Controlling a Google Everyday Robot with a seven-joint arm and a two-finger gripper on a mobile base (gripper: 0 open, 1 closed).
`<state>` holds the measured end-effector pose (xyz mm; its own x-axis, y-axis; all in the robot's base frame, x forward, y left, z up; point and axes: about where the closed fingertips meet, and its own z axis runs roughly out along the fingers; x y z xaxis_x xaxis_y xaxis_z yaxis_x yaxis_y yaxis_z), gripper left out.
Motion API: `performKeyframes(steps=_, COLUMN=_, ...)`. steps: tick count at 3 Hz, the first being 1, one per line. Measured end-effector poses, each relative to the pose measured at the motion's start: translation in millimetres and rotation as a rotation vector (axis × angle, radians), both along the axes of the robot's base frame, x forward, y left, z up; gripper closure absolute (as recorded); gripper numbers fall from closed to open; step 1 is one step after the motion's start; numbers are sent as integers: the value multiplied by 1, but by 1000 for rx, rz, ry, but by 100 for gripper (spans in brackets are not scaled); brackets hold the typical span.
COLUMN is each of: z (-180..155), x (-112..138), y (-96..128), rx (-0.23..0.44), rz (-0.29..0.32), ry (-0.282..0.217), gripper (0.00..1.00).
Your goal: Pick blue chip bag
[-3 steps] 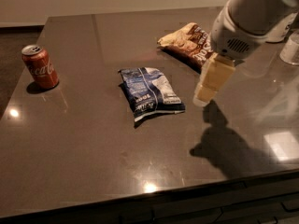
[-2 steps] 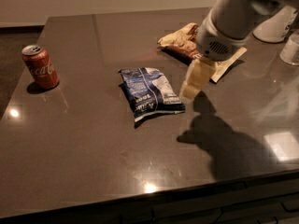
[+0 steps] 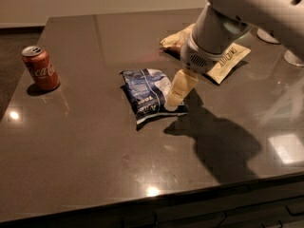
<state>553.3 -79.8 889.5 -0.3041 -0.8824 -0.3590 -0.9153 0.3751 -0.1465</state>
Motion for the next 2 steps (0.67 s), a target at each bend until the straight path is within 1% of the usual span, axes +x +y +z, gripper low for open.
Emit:
performKeyframes(steps=1, z=-14, x=-2, y=15, rx=13, rz=20, ry=35, gripper=0)
performKeyframes(steps=2, z=-23, x=-7, y=28, rx=23, rz=49, ry=57, gripper=0)
